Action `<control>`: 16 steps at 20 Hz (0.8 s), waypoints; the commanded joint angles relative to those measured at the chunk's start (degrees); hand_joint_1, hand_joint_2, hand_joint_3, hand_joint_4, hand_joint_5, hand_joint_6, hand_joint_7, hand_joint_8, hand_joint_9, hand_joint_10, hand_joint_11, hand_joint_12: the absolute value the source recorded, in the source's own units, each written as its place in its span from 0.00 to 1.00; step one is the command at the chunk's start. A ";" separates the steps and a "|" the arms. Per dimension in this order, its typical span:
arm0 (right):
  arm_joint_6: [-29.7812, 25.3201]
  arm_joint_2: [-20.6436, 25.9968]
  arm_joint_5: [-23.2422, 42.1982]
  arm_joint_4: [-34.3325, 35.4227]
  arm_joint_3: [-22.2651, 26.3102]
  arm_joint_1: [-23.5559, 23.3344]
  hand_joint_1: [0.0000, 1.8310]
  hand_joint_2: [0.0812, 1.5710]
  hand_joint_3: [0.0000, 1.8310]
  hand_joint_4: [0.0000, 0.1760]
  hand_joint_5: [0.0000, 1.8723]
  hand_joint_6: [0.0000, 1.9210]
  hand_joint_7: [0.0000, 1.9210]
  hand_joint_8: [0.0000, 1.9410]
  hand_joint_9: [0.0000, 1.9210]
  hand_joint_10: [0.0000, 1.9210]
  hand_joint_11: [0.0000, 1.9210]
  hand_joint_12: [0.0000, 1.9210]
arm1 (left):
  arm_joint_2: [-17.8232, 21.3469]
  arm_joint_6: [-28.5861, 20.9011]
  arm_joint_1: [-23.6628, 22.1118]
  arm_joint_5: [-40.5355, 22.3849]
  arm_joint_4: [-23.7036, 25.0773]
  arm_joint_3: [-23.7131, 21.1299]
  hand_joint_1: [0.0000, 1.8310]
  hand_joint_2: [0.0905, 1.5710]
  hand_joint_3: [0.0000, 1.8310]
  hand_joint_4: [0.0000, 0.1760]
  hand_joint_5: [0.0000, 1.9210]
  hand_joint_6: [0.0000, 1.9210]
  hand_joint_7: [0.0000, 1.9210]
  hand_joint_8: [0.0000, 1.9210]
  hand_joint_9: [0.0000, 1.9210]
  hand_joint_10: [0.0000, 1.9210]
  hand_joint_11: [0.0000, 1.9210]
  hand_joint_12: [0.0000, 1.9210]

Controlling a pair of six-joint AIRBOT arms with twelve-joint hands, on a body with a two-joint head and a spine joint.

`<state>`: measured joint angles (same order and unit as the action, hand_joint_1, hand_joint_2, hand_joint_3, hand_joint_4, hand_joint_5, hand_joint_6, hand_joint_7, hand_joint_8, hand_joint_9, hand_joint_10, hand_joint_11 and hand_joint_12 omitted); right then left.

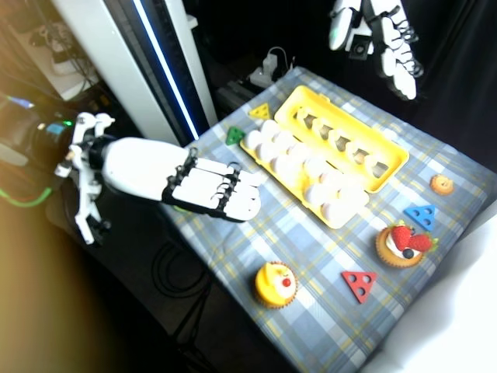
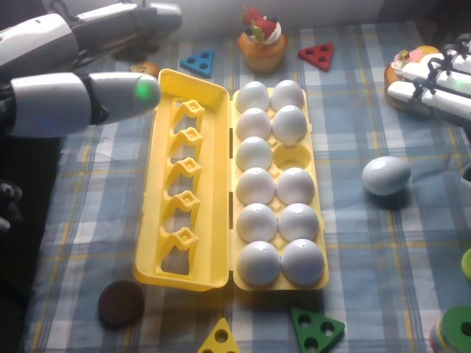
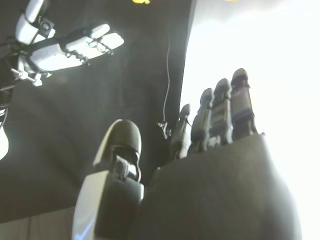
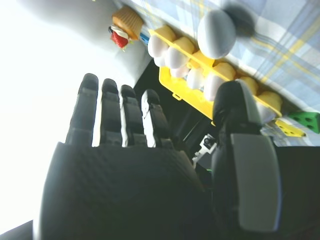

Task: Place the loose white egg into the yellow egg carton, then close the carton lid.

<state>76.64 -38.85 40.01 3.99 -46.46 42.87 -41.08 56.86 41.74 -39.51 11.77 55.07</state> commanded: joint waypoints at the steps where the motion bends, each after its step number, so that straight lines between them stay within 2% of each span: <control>1: 0.08 0.07 6.84 0.17 -0.01 -1.00 0.44 0.75 0.02 0.00 0.00 0.00 0.05 0.01 0.03 0.11 0.00 0.43 | 0.19 -0.37 -0.35 -7.47 -1.40 -0.12 0.24 0.86 0.00 0.00 0.12 0.03 0.10 0.00 0.04 0.19 0.00 0.78; 3: 0.01 -0.44 6.83 -0.05 -0.07 -1.00 0.45 0.75 0.01 0.00 0.00 0.00 0.05 0.00 0.03 0.11 0.00 0.41 | 0.24 -0.37 -0.37 -7.66 -1.18 -0.24 0.26 0.86 0.00 0.00 0.13 0.01 0.11 0.00 0.05 0.17 0.00 0.70; 5: -0.42 -1.87 6.72 -0.06 -0.77 -1.00 0.44 0.76 0.00 0.00 0.00 0.00 0.03 0.00 0.01 0.12 0.00 0.31 | 0.24 -0.38 -0.40 -7.65 -1.21 -0.16 0.24 0.87 0.00 0.00 0.12 0.00 0.10 0.00 0.05 0.16 0.00 0.69; 6: -0.67 -2.41 6.69 -0.06 -1.05 -1.00 0.44 0.76 0.00 0.00 0.00 0.00 0.03 0.00 0.01 0.13 0.00 0.30 | 0.23 -0.38 -0.40 -7.65 -1.23 -0.16 0.24 0.87 0.00 0.01 0.12 0.00 0.10 0.00 0.05 0.16 0.00 0.69; 7: -1.11 -3.30 6.47 -0.07 -1.55 -1.00 0.39 0.77 0.01 0.00 0.00 0.00 0.04 0.00 0.00 0.14 0.00 0.25 | 0.23 -0.38 -0.41 -7.68 -1.24 -0.16 0.23 0.88 0.01 0.00 0.11 0.00 0.09 0.00 0.04 0.15 0.00 0.70; 8: -1.52 -3.98 6.16 -0.07 -1.99 -1.00 0.40 0.78 0.01 0.00 0.00 0.00 0.06 0.01 0.00 0.14 0.00 0.24 | 0.24 -0.38 -0.41 -7.68 -1.28 -0.16 0.25 0.88 0.00 0.01 0.11 0.00 0.08 0.00 0.03 0.15 0.00 0.75; 9: -1.85 -4.80 5.76 -0.06 -2.55 -1.00 0.41 0.77 0.00 0.00 0.00 0.00 0.09 0.02 0.00 0.21 0.00 0.38 | 0.24 -0.38 -0.41 -7.71 -1.37 -0.12 0.26 0.87 0.00 0.05 0.10 0.00 0.07 0.00 0.03 0.15 0.00 0.76; 10: -2.34 -5.76 5.31 -0.05 -3.25 -1.00 0.40 0.77 0.00 0.00 0.00 0.00 0.11 0.04 0.00 0.28 0.00 0.57 | 0.25 -0.38 -0.41 -7.73 -1.48 -0.08 0.26 0.87 0.00 0.04 0.11 0.00 0.08 0.00 0.03 0.15 0.00 0.74; 11: -3.10 -6.73 4.66 -0.04 -3.99 -1.00 0.38 0.77 0.00 0.00 0.00 0.00 0.10 0.05 0.00 0.29 0.00 0.70 | 0.25 -0.38 -0.41 -7.84 -1.58 -0.04 0.27 0.87 0.00 0.00 0.11 0.00 0.08 0.00 0.03 0.15 0.00 0.74; 12: -3.55 -8.01 3.34 -0.04 -4.89 -1.01 0.36 0.77 0.00 0.00 0.00 0.00 0.08 0.13 0.00 0.32 0.00 0.76 | 0.25 -0.38 -0.41 -7.94 -1.61 -0.03 0.26 0.87 0.00 0.02 0.11 0.00 0.08 0.00 0.03 0.15 0.00 0.72; 13: -3.56 -8.63 2.75 -0.04 -5.28 -1.01 0.37 0.77 0.00 0.00 0.00 0.00 0.03 0.14 0.00 0.23 0.00 0.72 | 0.25 -0.38 -0.41 -7.94 -1.61 -0.03 0.24 0.88 0.00 0.04 0.10 0.00 0.07 0.00 0.03 0.15 0.00 0.70; 14: -3.58 -9.40 1.93 -0.02 -5.81 -1.03 0.41 0.77 0.00 0.00 0.00 0.00 0.01 0.13 0.00 0.18 0.00 0.72 | 0.25 -0.38 -0.41 -7.93 -1.61 -0.02 0.21 0.89 0.00 0.05 0.09 0.00 0.07 0.00 0.03 0.14 0.00 0.68; 16: -3.91 -10.78 0.36 -0.01 -6.85 -1.25 0.43 0.77 0.00 0.00 0.01 0.00 0.03 0.09 0.00 0.18 0.00 0.72 | 0.25 -0.38 -0.41 -7.96 -1.79 0.04 0.21 0.89 0.00 0.08 0.08 0.00 0.06 0.00 0.03 0.14 0.00 0.68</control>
<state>72.88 -49.98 34.37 3.92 -53.15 42.35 -41.08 56.90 42.02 -40.56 11.60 55.05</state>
